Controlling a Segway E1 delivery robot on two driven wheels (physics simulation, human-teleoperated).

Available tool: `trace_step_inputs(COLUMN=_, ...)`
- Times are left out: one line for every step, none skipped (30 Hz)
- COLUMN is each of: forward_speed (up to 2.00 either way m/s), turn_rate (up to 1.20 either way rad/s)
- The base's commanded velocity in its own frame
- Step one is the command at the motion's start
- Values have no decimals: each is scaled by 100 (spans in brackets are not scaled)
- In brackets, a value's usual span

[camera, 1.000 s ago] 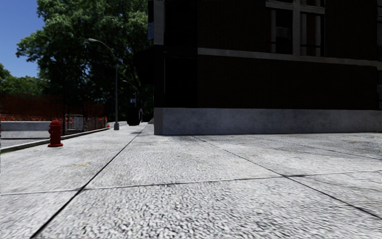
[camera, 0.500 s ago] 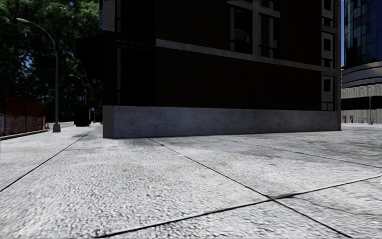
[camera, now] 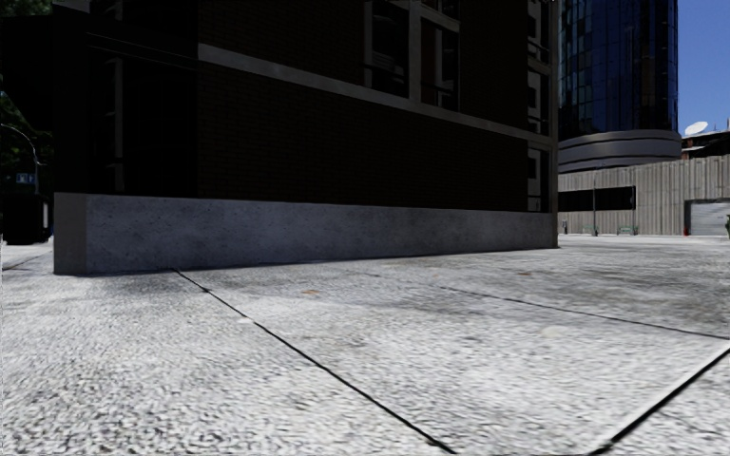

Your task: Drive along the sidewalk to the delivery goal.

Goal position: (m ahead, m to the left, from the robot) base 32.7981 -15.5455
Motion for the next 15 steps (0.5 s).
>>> trace_step_inputs(forward_speed=195, turn_rate=-52)
trace_step_inputs(forward_speed=195, turn_rate=-52)
trace_step_inputs(forward_speed=195, turn_rate=-52)
trace_step_inputs(forward_speed=195, turn_rate=-52)
trace_step_inputs(forward_speed=195, turn_rate=-52)
trace_step_inputs(forward_speed=195, turn_rate=-52)
trace_step_inputs(forward_speed=195, turn_rate=-52)
trace_step_inputs(forward_speed=195, turn_rate=-52)
trace_step_inputs(forward_speed=195, turn_rate=-52)
trace_step_inputs(forward_speed=195, turn_rate=-52)
trace_step_inputs(forward_speed=195, turn_rate=-52)
trace_step_inputs(forward_speed=195, turn_rate=-52)
trace_step_inputs(forward_speed=195, turn_rate=-52)
trace_step_inputs(forward_speed=195, turn_rate=-52)
trace_step_inputs(forward_speed=195, turn_rate=-52)
